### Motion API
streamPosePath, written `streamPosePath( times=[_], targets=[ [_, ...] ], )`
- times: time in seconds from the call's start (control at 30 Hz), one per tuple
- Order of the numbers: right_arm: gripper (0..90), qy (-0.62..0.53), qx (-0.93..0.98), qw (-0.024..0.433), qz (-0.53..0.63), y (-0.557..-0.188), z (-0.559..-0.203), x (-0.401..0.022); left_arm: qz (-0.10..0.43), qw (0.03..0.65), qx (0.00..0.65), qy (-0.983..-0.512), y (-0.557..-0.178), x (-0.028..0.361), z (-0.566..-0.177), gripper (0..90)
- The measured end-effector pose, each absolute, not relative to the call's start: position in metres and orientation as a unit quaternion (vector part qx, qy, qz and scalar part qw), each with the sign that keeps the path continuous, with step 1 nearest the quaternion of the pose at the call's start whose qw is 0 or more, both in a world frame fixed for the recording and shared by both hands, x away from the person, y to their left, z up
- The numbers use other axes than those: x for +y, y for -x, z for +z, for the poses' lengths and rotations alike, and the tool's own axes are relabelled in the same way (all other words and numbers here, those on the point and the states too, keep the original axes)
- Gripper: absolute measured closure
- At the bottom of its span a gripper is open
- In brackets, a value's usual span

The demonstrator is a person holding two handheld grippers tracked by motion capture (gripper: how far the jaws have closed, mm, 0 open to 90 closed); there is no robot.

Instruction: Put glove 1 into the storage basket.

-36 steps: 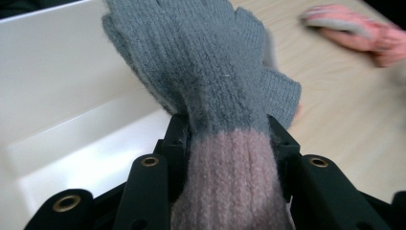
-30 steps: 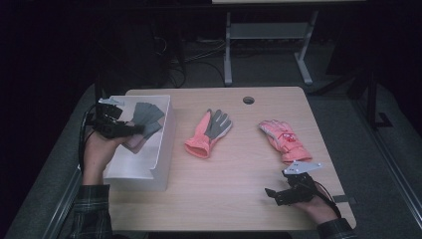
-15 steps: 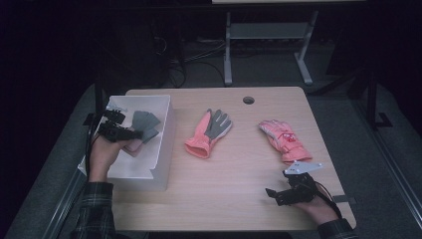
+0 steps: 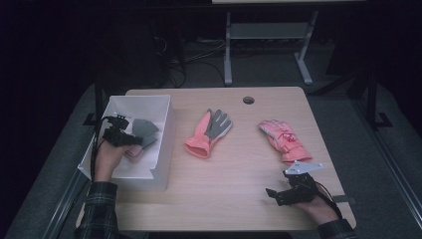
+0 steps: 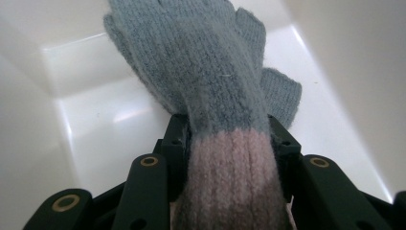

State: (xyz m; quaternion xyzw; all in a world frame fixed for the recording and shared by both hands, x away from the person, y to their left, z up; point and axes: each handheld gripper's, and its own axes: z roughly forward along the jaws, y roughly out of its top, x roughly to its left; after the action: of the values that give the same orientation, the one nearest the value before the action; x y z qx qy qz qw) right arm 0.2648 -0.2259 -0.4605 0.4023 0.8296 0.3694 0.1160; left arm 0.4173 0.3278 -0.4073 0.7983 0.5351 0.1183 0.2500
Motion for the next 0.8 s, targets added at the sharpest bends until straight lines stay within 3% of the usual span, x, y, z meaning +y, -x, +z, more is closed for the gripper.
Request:
streamPosePath(
  times=[0.43,0.73,0.8],
  targets=[
    [6.7,-0.403,0.829,0.116,0.370,-0.264,-0.460,-0.227,0.100,0.221,0.551,-0.799,-0.421,0.331,-0.423,54.9],
    [6.7,-0.405,0.829,0.116,0.368,-0.264,-0.460,-0.227,0.104,0.218,0.552,-0.798,-0.423,0.326,-0.423,37.7],
    [6.7,-0.405,0.829,0.115,0.369,-0.263,-0.460,-0.227,0.113,0.220,0.553,-0.796,-0.422,0.325,-0.421,30.2]
  ],
)
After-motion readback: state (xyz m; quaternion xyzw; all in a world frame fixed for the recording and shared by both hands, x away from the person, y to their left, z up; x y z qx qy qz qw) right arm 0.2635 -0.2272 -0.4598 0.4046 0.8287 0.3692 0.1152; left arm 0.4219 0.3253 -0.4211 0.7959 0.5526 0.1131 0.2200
